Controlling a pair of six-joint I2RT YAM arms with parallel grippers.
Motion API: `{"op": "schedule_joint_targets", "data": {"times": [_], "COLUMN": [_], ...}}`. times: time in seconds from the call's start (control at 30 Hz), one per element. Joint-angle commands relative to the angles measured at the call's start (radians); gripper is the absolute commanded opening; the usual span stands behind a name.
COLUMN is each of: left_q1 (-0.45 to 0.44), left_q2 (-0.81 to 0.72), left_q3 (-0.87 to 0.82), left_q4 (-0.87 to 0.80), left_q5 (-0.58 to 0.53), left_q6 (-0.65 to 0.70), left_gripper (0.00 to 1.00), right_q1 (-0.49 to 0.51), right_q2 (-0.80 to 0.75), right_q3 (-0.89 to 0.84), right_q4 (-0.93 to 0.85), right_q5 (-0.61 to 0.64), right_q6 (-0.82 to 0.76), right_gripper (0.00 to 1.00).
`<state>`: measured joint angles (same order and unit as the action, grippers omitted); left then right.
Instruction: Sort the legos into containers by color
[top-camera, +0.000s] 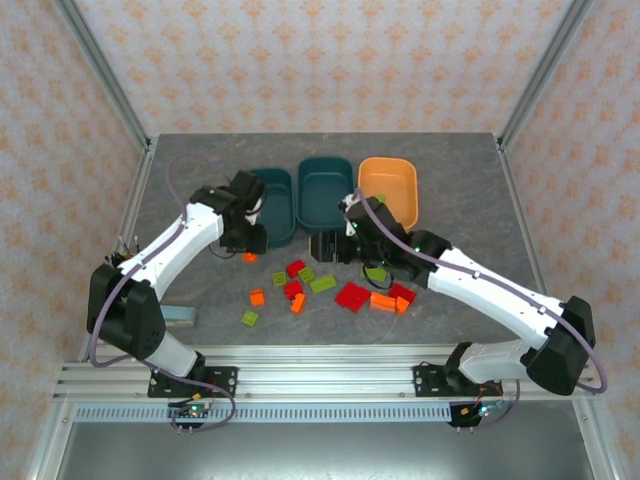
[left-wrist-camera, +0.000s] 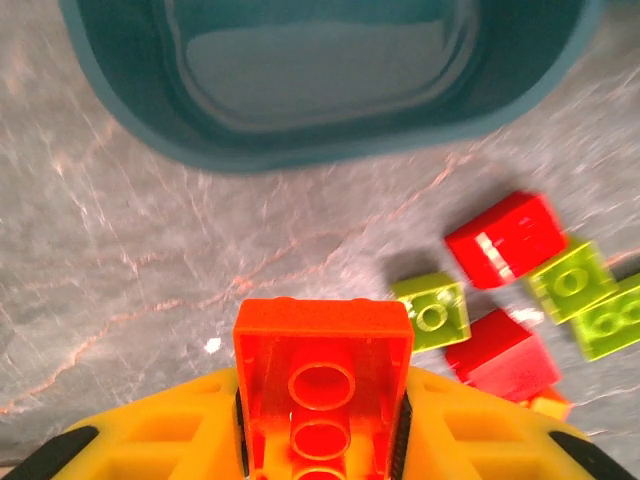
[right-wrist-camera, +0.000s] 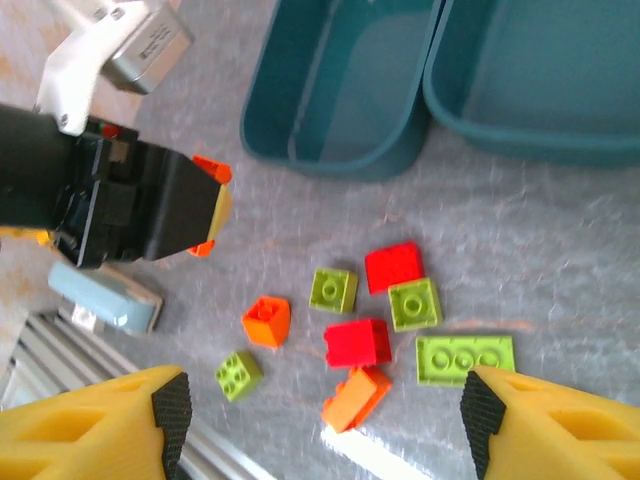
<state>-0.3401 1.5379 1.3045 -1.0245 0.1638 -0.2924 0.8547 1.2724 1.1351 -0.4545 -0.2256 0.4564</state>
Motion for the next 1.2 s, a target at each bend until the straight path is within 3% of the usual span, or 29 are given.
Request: {"op": "schedule_joint_targets", "data": {"times": [0.0, 0.13, 0.3, 0.57, 0.73, 0.9, 1.17], "left_q1": [0.042, 0.071, 0.089, 0.103, 0.114, 0.114, 0.107], "left_q2": [0.075, 0.243, 0.489, 0.722, 0.758, 0.758, 0.581], "left_q3": [0.133, 0.322, 0.539, 0.694, 0.675, 0.679, 0.65], "left_q4": [-0.076, -0.081, -0.087, -0.082, -0.059, -0.065, -0.037], "left_q5": [0.018, 0.016, -0.02, -0.061, -0.06, -0.062, -0.065], "left_q6": [-0.038, -0.045, -0.057, -0.06, -0.061, -0.054, -0.086], "left_gripper": [0.38, 0.38, 0.37, 0.37, 0.43, 0.66, 0.75], "right_q1": [-0.049, -0.109, -0.144, -0.156, -0.172, -0.186, -0.186], "right_q2": [-0.016, 0.023, 0.08, 0.091, 0.087, 0.101, 0.05], "right_q3": [0.053, 0.113, 0.182, 0.158, 0.136, 0.125, 0.093], "right_q4": [0.021, 0.019, -0.064, -0.129, -0.175, -0.244, -0.387], "right_q5": [0.058, 0.036, 0.041, 0.053, 0.078, 0.094, 0.204], "right_q6": [0.025, 0.035, 0.048, 0.062, 0.074, 0.08, 0.168], "right_gripper": [0.75, 0.82, 1.0, 1.0, 1.0, 0.99, 0.94]}}
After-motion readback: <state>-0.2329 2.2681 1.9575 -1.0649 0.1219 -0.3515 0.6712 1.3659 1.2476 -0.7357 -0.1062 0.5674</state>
